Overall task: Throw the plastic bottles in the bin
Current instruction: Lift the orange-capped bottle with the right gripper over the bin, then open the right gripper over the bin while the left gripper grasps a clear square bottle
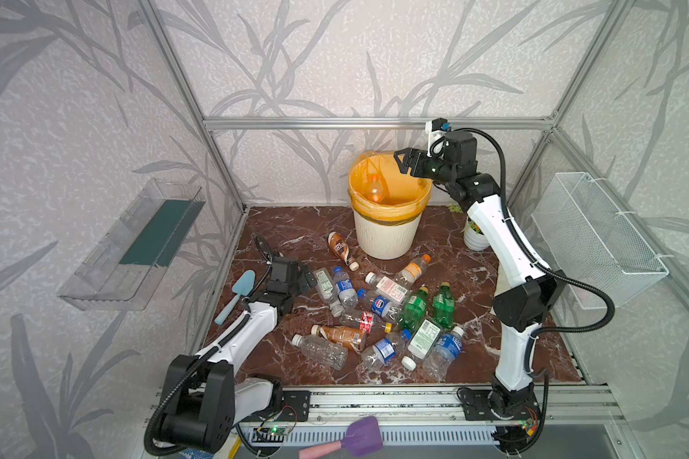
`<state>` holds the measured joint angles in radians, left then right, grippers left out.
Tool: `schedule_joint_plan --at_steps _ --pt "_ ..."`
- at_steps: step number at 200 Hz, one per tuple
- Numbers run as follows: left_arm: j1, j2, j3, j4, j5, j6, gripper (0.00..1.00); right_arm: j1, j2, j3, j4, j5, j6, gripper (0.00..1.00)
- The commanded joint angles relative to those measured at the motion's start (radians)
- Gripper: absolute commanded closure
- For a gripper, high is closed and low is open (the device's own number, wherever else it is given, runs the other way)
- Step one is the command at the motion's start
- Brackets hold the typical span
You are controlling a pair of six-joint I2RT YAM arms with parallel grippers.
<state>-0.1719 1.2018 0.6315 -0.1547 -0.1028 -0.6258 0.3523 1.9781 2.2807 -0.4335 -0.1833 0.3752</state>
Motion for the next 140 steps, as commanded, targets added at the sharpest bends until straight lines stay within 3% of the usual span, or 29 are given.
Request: schedule_joint_plan --at_steps 1,67,140 --pt "-0.014 -0.038 0.045 -0.067 -0.012 -0.033 0.01 -0.012 -0.147 0.058 -0.011 0.057 -0.052 0.11" --pt "-0.099 -0.046 0.051 -0.122 -0.009 -0.082 0.01 -0.031 -0.304 -0.237 0.071 0.05 -0.046 0.08" --pt "-0.146 0.122 0.174 -0.183 0.004 -0.114 0.04 -0.124 -0.535 -0.779 0.108 0.05 -0.015 0.08"
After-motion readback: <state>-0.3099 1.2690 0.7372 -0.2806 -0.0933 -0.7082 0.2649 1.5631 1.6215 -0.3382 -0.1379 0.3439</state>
